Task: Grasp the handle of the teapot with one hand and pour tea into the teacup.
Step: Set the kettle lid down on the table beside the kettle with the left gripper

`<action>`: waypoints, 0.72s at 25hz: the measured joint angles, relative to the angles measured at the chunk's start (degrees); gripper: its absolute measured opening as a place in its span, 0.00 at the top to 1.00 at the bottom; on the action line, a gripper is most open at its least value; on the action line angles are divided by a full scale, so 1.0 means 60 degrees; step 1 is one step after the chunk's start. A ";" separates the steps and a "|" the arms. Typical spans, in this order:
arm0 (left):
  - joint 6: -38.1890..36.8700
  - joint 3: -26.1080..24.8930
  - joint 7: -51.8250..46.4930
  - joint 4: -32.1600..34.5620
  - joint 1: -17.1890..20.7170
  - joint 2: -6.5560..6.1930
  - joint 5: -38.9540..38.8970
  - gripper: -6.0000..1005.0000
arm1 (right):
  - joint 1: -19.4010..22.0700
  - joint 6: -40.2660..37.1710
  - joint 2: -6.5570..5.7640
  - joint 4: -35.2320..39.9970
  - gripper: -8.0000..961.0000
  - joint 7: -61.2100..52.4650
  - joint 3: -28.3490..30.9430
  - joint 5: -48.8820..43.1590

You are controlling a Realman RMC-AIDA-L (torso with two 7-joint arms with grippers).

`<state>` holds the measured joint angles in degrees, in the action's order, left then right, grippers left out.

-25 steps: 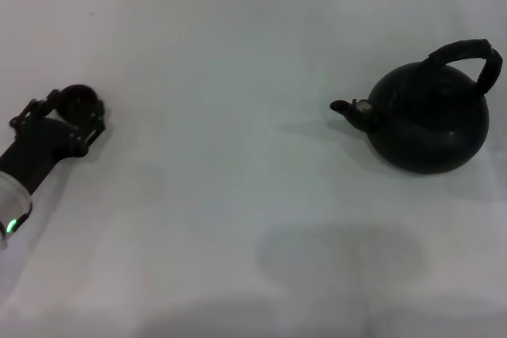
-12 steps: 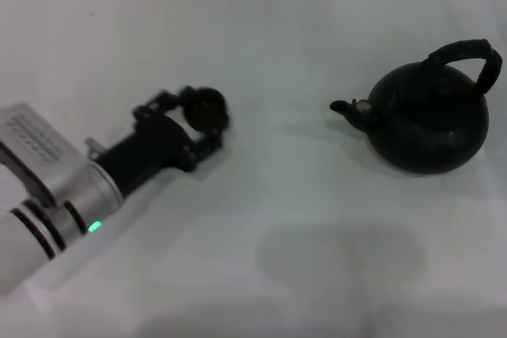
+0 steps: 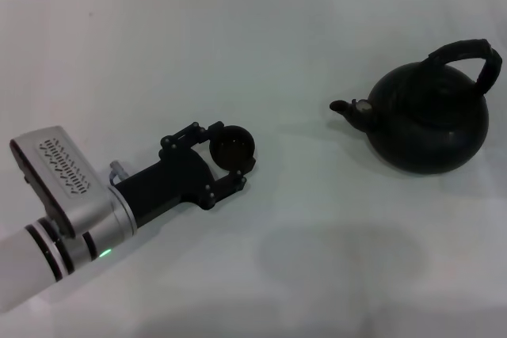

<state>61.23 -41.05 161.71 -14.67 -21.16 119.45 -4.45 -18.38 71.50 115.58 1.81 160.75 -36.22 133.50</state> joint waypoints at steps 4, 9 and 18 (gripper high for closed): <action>-0.0274 -0.0001 -0.0004 0.0006 0.0022 -0.0001 -0.0016 0.24 | -0.0015 0.0012 0.0007 0.0028 0.09 0.0000 -0.0012 0.0001; -0.0506 0.0000 -0.0008 -0.0025 0.0027 -0.0001 -0.0037 0.23 | -0.0028 0.0021 0.0014 0.0035 0.10 0.0000 -0.0013 0.0002; -0.0537 -0.0020 -0.0012 -0.0044 -0.0034 -0.0001 -0.0038 0.21 | -0.0019 0.0109 0.0015 0.0023 0.10 0.0000 -0.0013 0.0001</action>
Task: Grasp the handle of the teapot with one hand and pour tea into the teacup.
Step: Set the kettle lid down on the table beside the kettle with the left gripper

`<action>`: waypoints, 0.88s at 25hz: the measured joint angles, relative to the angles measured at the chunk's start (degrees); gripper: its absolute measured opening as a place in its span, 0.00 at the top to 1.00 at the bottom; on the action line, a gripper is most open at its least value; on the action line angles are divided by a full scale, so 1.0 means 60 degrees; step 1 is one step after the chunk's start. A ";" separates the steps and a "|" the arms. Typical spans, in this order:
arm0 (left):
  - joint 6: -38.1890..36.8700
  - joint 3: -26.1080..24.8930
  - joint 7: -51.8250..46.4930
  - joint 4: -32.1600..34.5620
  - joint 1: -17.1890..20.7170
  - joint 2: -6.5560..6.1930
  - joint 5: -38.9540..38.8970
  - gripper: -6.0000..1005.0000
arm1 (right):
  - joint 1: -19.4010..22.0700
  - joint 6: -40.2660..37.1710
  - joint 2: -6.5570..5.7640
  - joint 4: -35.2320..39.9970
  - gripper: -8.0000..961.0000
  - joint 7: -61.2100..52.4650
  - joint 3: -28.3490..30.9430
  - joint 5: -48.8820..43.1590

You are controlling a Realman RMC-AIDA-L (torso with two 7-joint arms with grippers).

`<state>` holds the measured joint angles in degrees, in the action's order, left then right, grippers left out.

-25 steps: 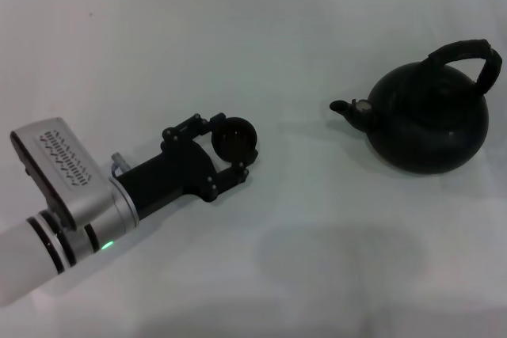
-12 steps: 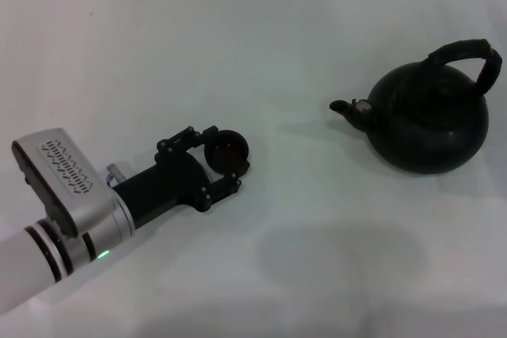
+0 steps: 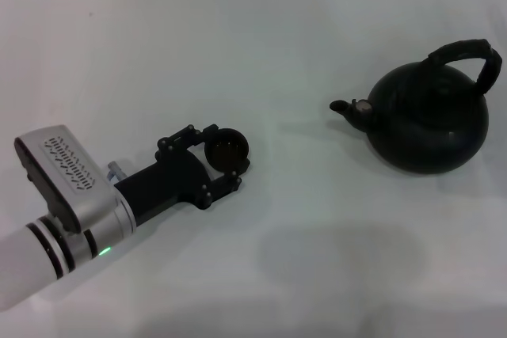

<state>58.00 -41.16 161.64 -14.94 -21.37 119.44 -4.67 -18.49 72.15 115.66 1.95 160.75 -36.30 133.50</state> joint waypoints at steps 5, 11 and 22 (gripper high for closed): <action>0.0000 -0.0012 0.0001 0.0000 0.0003 0.0000 0.0002 0.19 | 0.0007 0.0002 0.0000 -0.0003 0.10 0.0000 0.0007 0.0001; 0.0122 -0.0038 0.0008 -0.0011 0.0021 -0.0028 0.0006 0.15 | 0.0021 0.0014 -0.0005 -0.0013 0.10 0.0000 0.0002 0.0001; 0.2430 -0.0943 0.0010 0.0082 0.0400 -0.0074 -0.0192 0.11 | 0.0059 0.0018 -0.0014 -0.0027 0.10 0.0000 0.0050 0.0015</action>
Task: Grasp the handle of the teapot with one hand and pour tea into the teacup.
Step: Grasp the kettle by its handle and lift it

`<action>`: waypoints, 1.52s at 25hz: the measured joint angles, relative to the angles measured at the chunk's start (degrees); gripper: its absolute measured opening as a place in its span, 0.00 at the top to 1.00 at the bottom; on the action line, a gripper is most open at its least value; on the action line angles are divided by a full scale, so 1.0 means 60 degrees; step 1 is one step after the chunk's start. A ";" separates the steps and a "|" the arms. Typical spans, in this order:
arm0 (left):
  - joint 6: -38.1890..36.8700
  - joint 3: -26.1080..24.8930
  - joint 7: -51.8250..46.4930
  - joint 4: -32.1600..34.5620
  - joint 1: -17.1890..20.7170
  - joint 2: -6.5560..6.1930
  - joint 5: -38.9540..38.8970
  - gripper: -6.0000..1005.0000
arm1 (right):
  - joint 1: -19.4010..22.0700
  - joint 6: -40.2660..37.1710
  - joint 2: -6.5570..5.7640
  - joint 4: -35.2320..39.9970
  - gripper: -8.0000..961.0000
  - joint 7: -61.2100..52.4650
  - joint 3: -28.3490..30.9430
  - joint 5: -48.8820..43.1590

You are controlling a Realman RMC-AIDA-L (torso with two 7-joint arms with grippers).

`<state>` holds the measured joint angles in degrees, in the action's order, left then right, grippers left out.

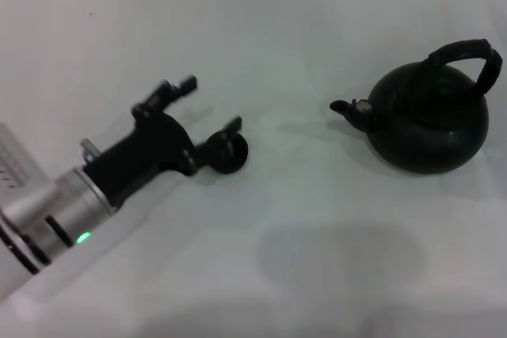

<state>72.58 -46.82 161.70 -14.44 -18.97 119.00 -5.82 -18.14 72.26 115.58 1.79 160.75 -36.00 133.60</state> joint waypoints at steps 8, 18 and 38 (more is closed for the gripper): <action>0.1692 -0.2093 -0.0029 0.0129 0.0592 0.0048 -0.0205 0.11 | 0.0007 0.0475 0.0019 -0.0264 0.10 -0.0152 0.0573 0.0057; 0.2146 -0.2767 -0.0082 0.0530 0.1096 0.0068 -0.5164 0.11 | 0.0143 0.0902 -0.0022 -0.0248 0.10 -0.1524 0.0701 -0.0002; 0.0998 -0.2729 -0.0216 0.1353 0.1140 0.0029 -0.7983 0.11 | 0.2725 -0.2002 0.0013 0.6761 0.10 -0.8390 -0.3700 -0.1475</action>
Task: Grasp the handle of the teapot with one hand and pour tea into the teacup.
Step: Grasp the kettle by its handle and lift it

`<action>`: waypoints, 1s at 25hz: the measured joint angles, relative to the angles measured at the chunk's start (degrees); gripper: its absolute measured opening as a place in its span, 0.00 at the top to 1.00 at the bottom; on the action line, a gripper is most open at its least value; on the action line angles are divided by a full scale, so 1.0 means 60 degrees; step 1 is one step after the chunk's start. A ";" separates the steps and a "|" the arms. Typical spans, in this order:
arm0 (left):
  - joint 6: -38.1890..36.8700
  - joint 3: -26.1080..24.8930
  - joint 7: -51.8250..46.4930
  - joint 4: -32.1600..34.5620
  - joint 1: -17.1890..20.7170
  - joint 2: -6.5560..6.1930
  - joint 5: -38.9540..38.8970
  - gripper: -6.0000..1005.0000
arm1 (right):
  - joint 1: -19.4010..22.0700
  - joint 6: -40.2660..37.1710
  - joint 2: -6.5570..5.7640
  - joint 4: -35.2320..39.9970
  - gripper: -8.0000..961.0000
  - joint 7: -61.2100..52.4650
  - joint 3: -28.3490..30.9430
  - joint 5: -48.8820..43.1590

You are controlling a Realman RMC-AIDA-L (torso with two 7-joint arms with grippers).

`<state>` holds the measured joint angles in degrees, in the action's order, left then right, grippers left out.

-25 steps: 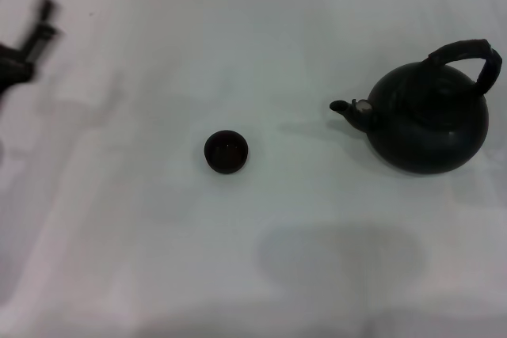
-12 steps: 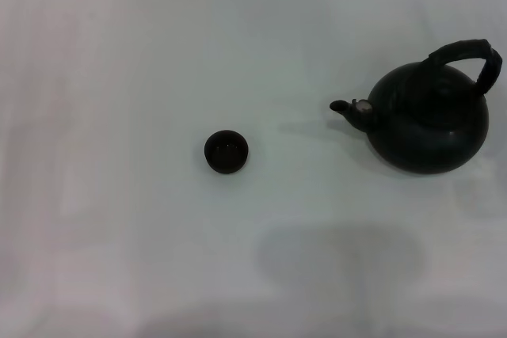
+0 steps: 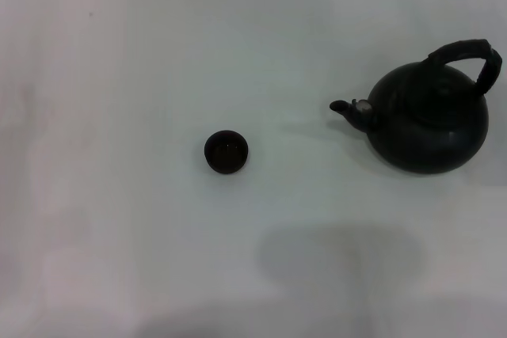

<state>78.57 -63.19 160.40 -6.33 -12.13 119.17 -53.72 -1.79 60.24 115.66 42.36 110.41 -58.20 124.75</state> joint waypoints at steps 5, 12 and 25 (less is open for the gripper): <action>-0.0172 0.0005 -0.0001 0.0001 -0.0102 -0.0015 -0.0011 0.11 | 0.0625 -0.1913 -0.0032 0.3124 0.10 -0.2673 -0.0623 -0.2133; -0.0424 -0.0027 -0.0001 0.0001 -0.0214 -0.0014 -0.0021 0.11 | 0.0830 -0.2253 -0.0062 0.5978 0.12 -0.7244 -0.0533 -0.6052; -0.0455 -0.0074 -0.0001 0.0001 -0.0298 -0.0013 -0.0026 0.11 | 0.2073 -0.1168 0.0046 0.9408 0.18 -1.0597 -0.1124 -0.9419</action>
<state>75.84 -63.64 160.40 -6.33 -13.92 119.09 -53.88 10.65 53.24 115.93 98.80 46.83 -64.94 68.23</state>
